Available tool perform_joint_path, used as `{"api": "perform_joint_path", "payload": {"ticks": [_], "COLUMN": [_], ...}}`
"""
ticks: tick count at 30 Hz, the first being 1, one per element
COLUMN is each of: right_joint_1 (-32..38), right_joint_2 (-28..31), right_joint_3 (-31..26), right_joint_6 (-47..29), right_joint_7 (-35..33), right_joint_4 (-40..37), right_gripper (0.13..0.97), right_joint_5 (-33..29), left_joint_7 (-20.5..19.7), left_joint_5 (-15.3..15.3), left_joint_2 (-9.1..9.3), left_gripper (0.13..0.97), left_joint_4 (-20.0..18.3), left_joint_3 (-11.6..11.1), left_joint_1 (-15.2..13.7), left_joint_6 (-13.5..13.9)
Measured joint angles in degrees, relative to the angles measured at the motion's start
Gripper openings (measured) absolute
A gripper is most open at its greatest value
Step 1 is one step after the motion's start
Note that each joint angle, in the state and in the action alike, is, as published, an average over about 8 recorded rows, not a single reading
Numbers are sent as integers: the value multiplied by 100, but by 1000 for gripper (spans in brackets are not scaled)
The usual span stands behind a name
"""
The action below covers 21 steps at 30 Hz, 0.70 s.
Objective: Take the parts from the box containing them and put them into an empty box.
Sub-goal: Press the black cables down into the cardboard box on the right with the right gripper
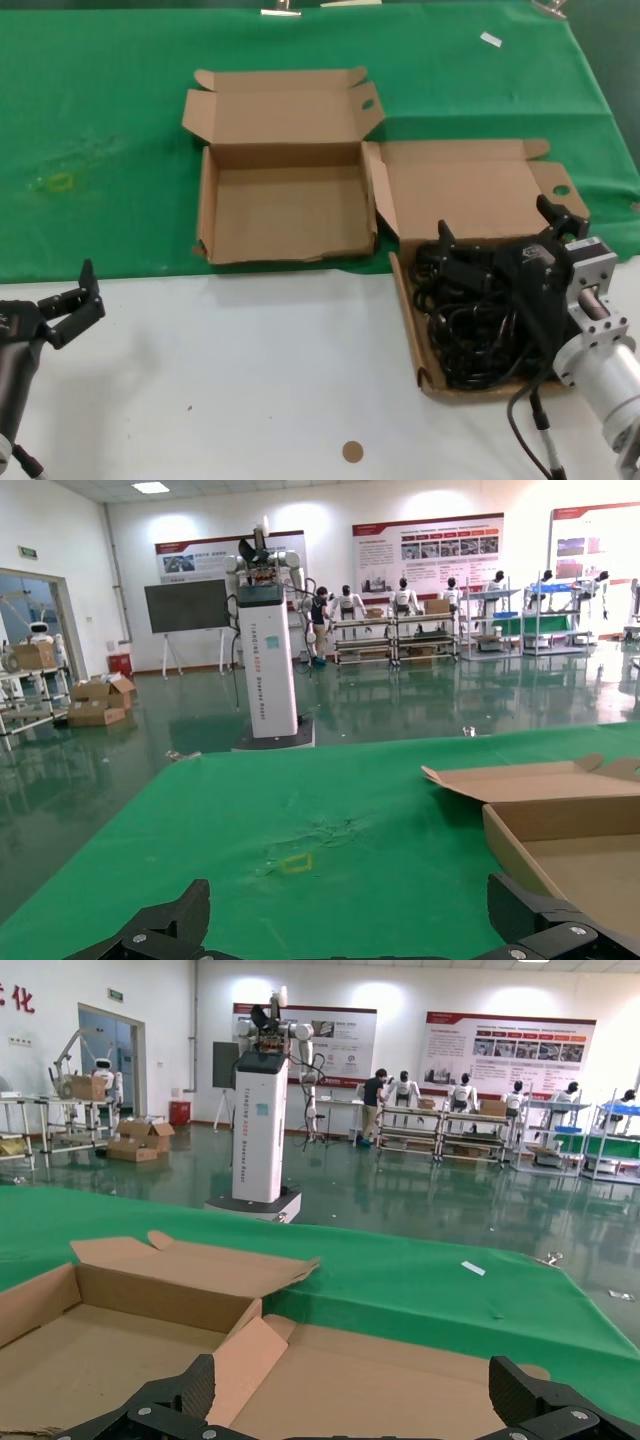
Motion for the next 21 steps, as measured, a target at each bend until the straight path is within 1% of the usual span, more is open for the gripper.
{"api": "perform_joint_path", "payload": {"ticks": [21], "right_joint_1": [0], "right_joint_2": [0], "right_joint_3": [0], "right_joint_6": [0], "right_joint_7": [0], "right_joint_4": [0], "right_gripper": [966], "right_joint_5": [0], "left_joint_7": [0], "left_joint_5": [0], "left_joint_2": [0], "left_gripper": [966], "left_joint_4": [0], "left_joint_3": [0], "left_joint_1": [0], "left_joint_6": [0]}}
